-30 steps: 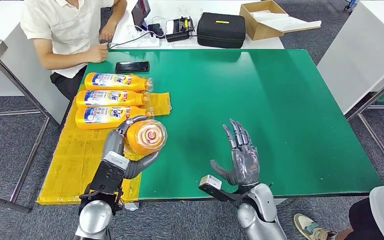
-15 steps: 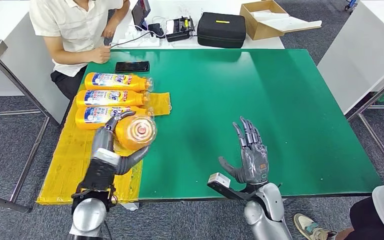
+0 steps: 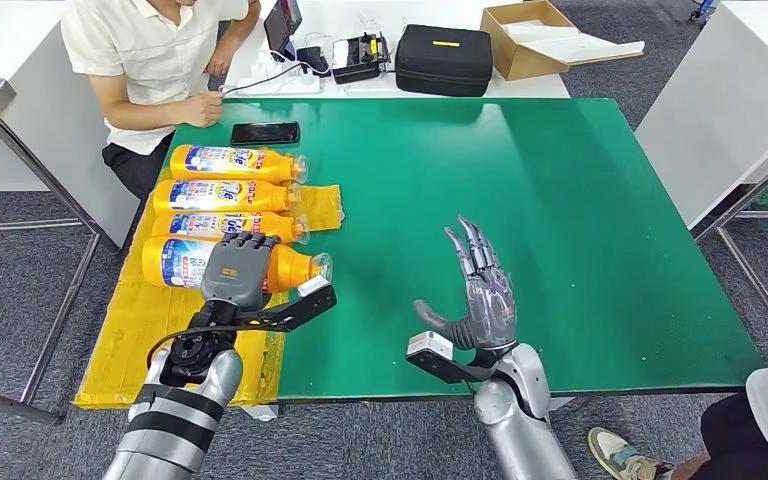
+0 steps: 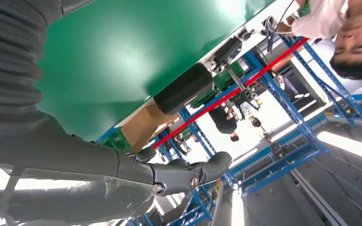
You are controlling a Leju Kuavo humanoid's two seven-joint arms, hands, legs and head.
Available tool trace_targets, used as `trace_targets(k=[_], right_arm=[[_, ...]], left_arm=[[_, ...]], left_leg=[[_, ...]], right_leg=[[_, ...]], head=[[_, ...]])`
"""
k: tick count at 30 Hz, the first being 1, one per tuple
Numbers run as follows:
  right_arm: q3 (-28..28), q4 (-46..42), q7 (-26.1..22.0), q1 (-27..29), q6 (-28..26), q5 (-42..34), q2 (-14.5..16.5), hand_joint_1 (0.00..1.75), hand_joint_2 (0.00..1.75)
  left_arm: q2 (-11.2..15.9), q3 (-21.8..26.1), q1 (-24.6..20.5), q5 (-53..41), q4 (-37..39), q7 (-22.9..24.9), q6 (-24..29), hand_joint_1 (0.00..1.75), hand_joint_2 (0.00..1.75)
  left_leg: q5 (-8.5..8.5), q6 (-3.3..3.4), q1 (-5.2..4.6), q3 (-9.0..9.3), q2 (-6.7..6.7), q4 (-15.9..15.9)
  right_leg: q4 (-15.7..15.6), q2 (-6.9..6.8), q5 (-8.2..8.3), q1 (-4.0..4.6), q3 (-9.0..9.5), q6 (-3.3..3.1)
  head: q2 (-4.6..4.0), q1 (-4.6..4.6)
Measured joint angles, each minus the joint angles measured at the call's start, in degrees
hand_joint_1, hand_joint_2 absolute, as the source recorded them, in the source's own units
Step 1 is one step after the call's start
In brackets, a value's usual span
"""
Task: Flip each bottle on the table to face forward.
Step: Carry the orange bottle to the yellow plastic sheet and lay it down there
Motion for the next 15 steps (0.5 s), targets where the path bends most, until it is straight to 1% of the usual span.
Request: trace_targets(k=[4, 10, 12, 15], right_arm=[[0.2, 0.4, -0.3, -0.1, 0.4, -1.2, 0.1, 0.0, 1.75], [0.2, 1.0, -0.8, -0.1, 0.9, -1.9, 0.3, 0.0, 1.75], [0.2, 1.1, -0.8, -0.1, 1.0, -1.9, 0.3, 0.0, 1.75], [0.3, 1.3, -0.9, -0.3, 1.3, -2.6, 0.4, 0.0, 1.75]], left_arm=[[0.2, 2.0, -1.5, -2.8, 4.0, 1.0, -0.1, 1.75, 1.75], [0.2, 4.1, -2.1, -3.0, 7.4, 0.9, -1.3, 1.74, 1.75], [0.2, 4.4, -2.2, -3.0, 8.0, 0.9, -1.4, 1.66, 1.75], [0.2, 5.0, -2.8, -3.0, 9.6, 0.9, -2.1, 1.45, 1.75]], left_leg=[[-0.02, -0.01, 0.0, -0.05, -0.01, 0.0], [-0.02, -0.01, 0.0, -0.07, -0.01, 0.0], [-0.02, -0.01, 0.0, -0.07, -0.01, 0.0], [-0.01, -0.01, 0.0, -0.07, -0.01, 0.0]], right_leg=[[0.0, 0.0, -0.01, 0.0, -0.04, 0.0], [0.0, 0.0, -0.02, 0.0, -0.07, 0.0], [0.0, 0.0, -0.02, 0.0, -0.07, 0.0], [0.0, 0.0, -0.01, 0.0, -0.07, 0.0]], head=[[0.0, 0.0], [0.0, 0.01], [0.0, 0.01], [0.0, 0.01]])
